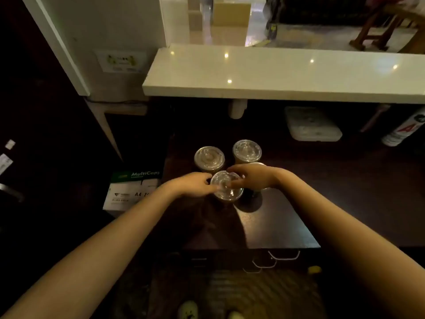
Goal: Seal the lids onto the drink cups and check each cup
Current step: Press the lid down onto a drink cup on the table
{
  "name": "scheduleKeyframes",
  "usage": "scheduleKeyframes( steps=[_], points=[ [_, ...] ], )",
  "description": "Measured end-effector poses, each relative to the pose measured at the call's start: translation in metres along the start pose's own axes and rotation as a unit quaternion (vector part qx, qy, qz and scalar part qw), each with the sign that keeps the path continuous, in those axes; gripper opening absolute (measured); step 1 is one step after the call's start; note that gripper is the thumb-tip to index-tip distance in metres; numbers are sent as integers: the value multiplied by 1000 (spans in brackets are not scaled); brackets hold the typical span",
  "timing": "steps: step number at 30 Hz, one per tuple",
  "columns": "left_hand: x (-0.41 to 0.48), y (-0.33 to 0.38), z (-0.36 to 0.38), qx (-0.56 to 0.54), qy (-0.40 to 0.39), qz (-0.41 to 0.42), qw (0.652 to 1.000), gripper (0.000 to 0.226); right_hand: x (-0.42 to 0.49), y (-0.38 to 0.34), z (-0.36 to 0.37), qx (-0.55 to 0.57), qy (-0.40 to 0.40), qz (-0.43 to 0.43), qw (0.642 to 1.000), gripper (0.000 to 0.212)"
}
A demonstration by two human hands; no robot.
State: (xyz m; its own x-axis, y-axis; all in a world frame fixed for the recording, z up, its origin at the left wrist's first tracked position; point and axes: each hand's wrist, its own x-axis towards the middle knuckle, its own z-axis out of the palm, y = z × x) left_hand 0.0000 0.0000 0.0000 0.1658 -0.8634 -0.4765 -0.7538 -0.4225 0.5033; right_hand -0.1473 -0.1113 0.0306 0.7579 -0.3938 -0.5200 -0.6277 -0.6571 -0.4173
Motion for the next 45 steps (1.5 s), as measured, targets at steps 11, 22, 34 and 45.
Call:
scheduleKeyframes(
  steps=[11, 22, 34, 45],
  points=[
    [16, -9, 74, -347, 173, -32, 921, 49, 18, 4, 61, -56, 163, -4, 985, 84],
    [-31, -39, 99, -427, 292, -55, 854, 39, 12, -32, 157, 63, 358, -59, 930, 77],
    [-11, -29, 129, -442, 504, -65, 739, 32, 57, -39, 164, 538, 320, -64, 777, 26],
    [-9, -33, 131, -438, 521, -79, 729, 25, 59, -37, 164, 583, 310, -97, 745, 23]
  ],
)
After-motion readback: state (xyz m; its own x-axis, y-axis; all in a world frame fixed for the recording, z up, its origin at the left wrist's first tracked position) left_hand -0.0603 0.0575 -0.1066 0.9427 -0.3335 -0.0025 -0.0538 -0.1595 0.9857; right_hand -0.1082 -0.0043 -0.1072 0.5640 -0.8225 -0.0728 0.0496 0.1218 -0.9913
